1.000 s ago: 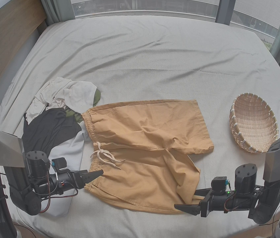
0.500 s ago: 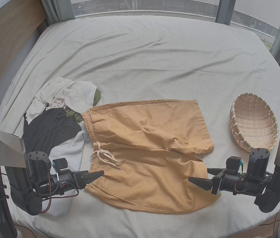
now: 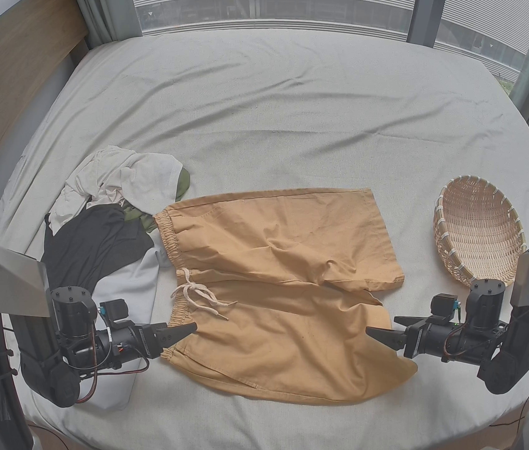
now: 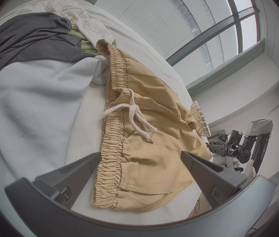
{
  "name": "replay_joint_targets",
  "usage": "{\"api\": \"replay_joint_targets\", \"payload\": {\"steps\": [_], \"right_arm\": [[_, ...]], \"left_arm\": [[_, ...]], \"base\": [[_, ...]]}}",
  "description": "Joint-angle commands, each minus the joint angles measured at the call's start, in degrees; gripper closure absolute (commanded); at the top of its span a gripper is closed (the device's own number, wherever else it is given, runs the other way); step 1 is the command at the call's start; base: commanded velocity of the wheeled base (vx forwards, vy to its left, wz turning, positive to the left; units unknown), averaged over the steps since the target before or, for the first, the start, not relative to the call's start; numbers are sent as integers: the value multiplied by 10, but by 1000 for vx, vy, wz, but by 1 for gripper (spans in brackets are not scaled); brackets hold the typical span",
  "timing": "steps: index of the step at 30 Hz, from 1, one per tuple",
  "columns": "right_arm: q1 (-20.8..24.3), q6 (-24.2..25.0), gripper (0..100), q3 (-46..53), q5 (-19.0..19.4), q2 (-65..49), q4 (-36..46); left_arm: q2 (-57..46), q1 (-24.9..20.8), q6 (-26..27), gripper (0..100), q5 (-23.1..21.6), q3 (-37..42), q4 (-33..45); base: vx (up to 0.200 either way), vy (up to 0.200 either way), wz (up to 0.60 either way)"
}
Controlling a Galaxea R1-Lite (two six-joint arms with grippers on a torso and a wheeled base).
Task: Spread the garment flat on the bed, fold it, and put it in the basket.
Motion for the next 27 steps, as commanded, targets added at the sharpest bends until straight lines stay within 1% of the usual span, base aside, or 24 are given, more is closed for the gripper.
{"api": "replay_joint_targets", "payload": {"steps": [1,7,11,15,21,24,27], "right_arm": [[-26,0,0,-6,0,5,0],[-43,3,0,-18,0,-10,1],[-57,3,0,-28,-16,-8,3],[-59,3,0,-28,-21,0,3],[-59,-12,0,-24,-23,16,3],[-66,-35,0,-26,-42,42,2],[-71,-41,0,-28,-44,48,2]], "left_arm": [[2,-1,0,0,0,0,-2],[6,-1,0,0,0,0,-2],[6,-2,0,0,0,0,-2],[6,-3,0,0,0,0,-2],[6,-3,0,0,0,0,-2],[6,-3,0,0,0,0,-2],[6,-3,0,0,0,0,-2]], "base": [[0,0,0],[0,0,0],[0,0,0],[0,0,0],[0,0,0],[0,0,0],[0,0,0]]}}
